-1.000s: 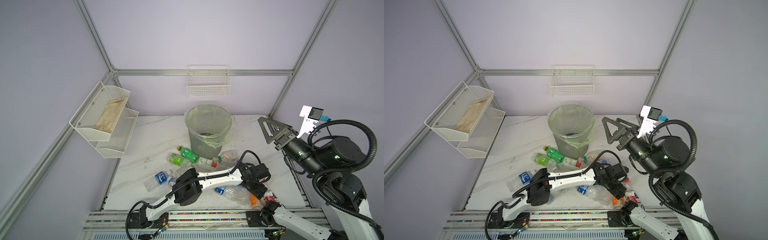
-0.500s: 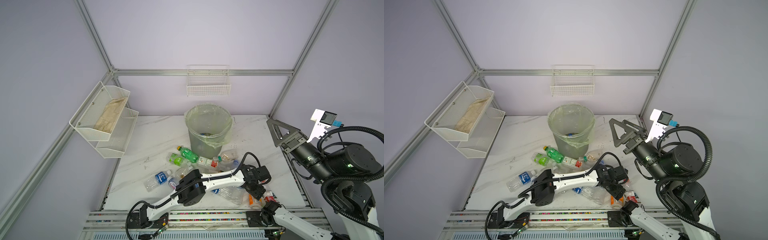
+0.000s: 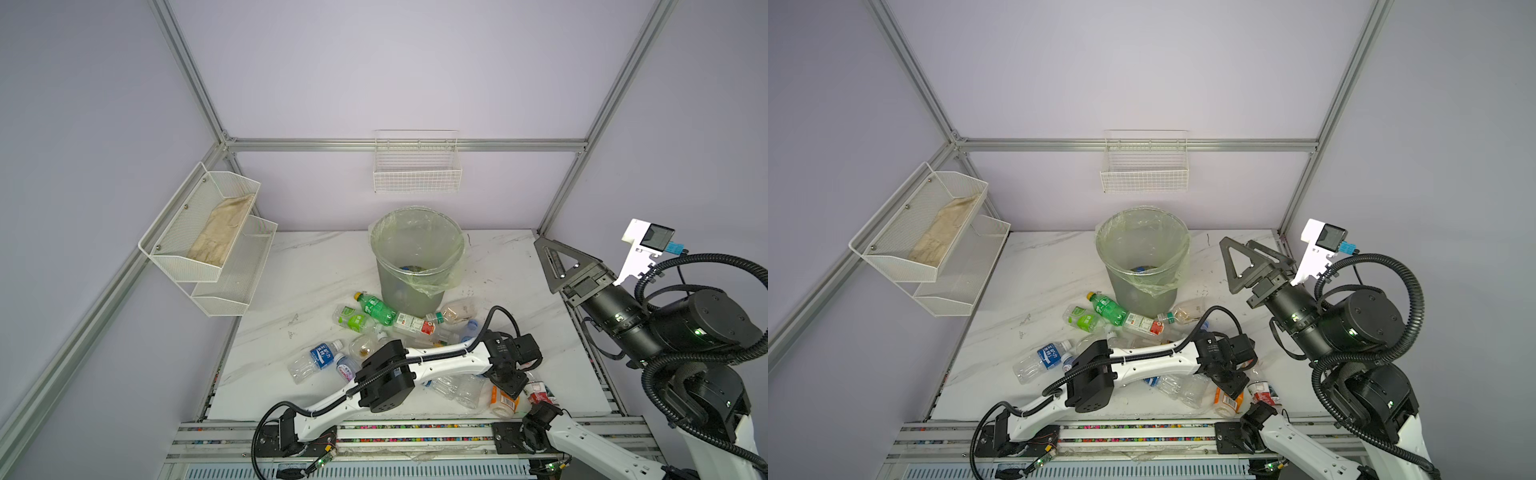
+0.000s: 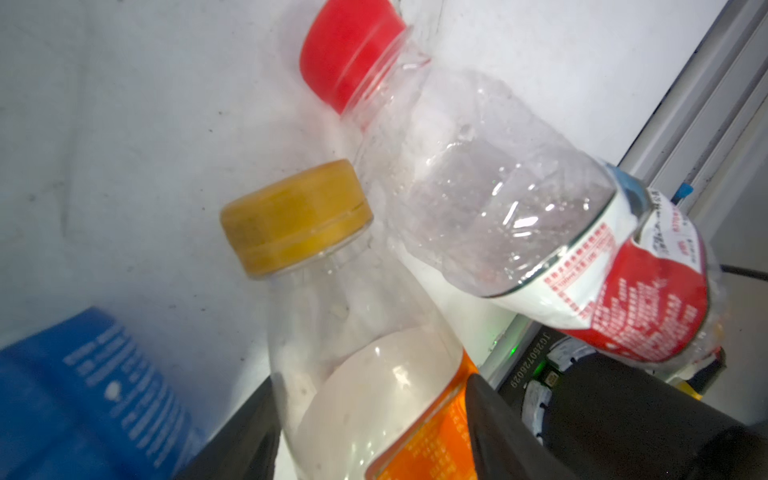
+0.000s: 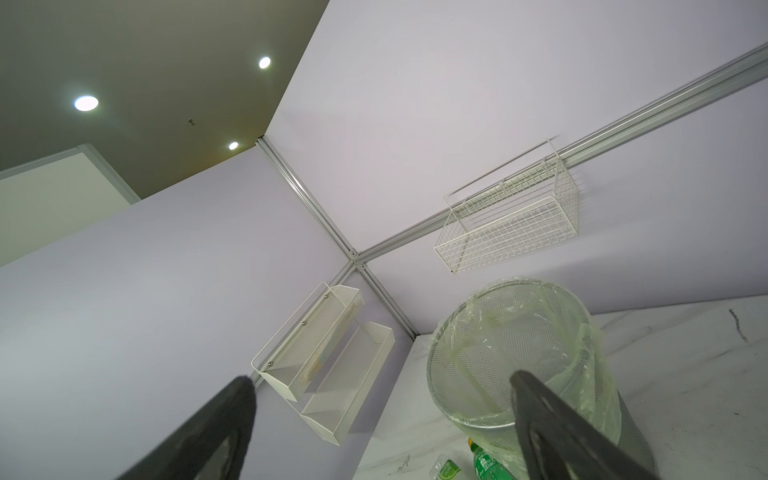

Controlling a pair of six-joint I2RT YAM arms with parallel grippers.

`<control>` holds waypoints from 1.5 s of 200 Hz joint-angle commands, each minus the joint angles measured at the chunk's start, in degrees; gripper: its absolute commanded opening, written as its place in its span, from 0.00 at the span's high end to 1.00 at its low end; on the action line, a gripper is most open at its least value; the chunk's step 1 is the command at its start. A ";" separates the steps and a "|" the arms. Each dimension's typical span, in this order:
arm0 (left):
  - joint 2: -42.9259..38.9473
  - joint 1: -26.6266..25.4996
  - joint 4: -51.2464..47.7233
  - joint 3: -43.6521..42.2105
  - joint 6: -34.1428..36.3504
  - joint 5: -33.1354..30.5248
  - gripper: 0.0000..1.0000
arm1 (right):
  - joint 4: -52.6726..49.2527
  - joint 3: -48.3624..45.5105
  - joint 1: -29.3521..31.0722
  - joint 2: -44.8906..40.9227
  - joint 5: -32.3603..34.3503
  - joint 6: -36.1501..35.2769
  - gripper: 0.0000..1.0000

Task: Throw the plastic bottles in the bin
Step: 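Lower the left gripper around the yellow-capped orange-label bottle and close it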

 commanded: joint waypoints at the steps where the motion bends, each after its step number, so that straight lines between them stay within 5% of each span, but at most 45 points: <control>1: 0.64 0.49 -1.26 3.95 -0.70 -1.25 0.36 | 0.86 -0.61 -0.10 0.11 0.45 0.65 0.03; 138: -1.42 1.52 -0.66 3.16 -0.31 -3.45 0.72 | 0.86 -2.00 -0.10 -1.12 1.70 0.58 0.03; 300: -6.83 2.68 1.29 0.52 0.69 -5.91 0.87 | 0.12 -2.48 -0.10 -2.44 3.05 0.48 0.03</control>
